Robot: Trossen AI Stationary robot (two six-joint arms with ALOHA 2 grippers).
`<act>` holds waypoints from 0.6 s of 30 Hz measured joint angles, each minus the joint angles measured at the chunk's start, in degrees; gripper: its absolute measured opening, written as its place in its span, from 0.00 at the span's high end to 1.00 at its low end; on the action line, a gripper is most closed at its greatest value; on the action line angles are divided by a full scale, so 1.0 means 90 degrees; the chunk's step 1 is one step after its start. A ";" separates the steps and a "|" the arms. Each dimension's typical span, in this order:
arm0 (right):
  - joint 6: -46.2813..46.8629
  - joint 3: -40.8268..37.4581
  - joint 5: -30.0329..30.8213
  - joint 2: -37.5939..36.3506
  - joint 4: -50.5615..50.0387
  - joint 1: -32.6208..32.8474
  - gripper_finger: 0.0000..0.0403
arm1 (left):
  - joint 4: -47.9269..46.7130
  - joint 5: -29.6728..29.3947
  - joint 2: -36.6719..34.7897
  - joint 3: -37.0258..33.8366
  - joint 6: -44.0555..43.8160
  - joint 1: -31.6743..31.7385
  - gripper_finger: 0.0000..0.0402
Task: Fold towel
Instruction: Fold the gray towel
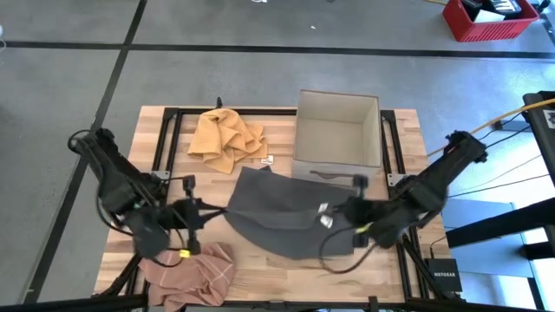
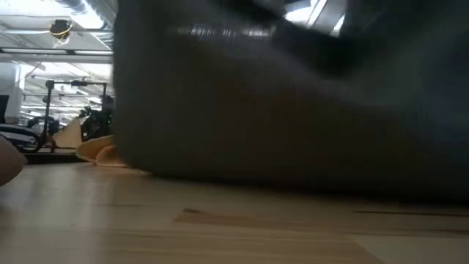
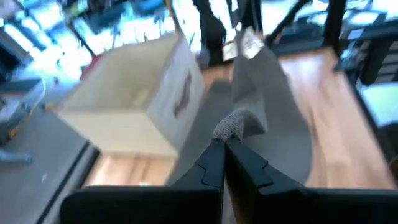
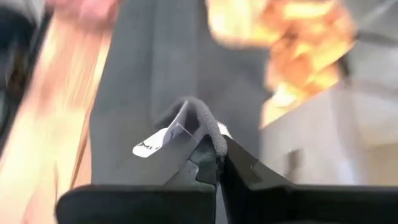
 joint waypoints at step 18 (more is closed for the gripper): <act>-0.2323 0.3282 0.2697 -0.0439 0.0155 0.0039 0.99 | 0.0541 -0.1583 0.0000 0.3128 0.3138 0.0000 1.00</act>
